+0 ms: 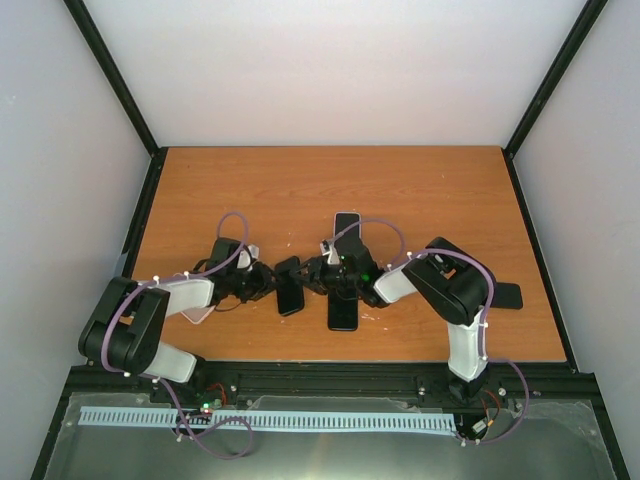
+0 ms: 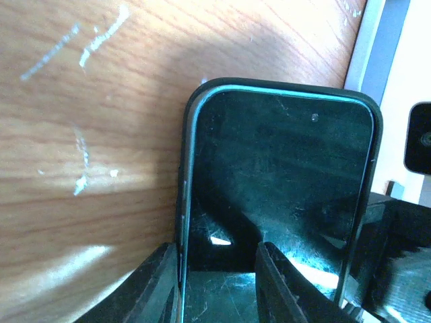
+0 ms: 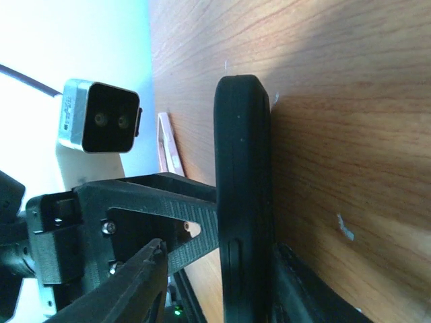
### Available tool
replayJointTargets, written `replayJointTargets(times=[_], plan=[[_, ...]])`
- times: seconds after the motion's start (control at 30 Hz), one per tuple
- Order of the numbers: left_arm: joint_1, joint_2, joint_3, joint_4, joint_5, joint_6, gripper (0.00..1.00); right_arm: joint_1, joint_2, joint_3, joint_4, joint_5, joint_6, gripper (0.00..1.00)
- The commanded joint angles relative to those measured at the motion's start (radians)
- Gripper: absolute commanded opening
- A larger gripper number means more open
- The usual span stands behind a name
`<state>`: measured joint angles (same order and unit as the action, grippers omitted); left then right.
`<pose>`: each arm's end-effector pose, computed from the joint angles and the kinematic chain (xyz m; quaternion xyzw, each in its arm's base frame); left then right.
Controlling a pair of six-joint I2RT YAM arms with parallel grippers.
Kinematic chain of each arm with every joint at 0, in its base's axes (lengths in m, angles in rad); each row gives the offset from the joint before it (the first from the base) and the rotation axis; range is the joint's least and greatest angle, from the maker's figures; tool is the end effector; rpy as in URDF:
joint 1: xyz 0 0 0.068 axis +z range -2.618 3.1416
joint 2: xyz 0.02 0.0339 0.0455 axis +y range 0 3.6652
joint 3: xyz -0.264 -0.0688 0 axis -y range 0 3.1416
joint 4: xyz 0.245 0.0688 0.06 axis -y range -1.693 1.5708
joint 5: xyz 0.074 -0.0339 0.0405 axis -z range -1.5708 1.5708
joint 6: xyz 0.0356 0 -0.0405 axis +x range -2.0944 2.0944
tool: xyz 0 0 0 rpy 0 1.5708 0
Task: Put the phone into the phone case
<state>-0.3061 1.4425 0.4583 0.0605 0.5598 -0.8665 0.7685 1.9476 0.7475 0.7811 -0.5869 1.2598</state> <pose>0.2180 -0.0887 0.1214 -0.1676 0.9000 -0.3872 0.1096 0.2426 0.2620 0.1102 0.0424 0.8171 0.5708 0.0695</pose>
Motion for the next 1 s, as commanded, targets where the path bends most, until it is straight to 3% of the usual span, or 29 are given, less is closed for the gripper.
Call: replayJointTargets(times=[0.0,0.2,0.4,0.5,0.6,0.7,0.97], plan=[[-0.03,0.0,-0.012,0.009,0.119,-0.015,0.32,0.029,0.006,0.053,0.031,-0.044,-0.047,0.36],[-0.029,0.001,-0.011,-0.001,0.112,-0.016,0.32,0.027,-0.029,0.074,-0.127,0.001,-0.137,0.18],[-0.027,-0.019,0.029,-0.054,0.111,0.033,0.4,0.025,-0.054,0.057,-0.121,0.002,-0.162,0.11],[-0.01,-0.042,0.041,-0.076,0.135,0.055,0.49,0.02,-0.084,0.038,-0.096,-0.008,-0.17,0.1],[0.027,-0.109,0.024,-0.062,0.185,0.054,0.71,0.006,-0.131,0.014,-0.063,-0.037,-0.181,0.1],[0.071,-0.212,-0.008,-0.032,0.248,0.042,0.83,-0.006,-0.186,-0.02,-0.006,-0.072,-0.178,0.1],[0.099,-0.471,0.041,-0.061,0.345,0.037,0.89,-0.024,-0.299,-0.073,0.208,-0.202,-0.105,0.1]])
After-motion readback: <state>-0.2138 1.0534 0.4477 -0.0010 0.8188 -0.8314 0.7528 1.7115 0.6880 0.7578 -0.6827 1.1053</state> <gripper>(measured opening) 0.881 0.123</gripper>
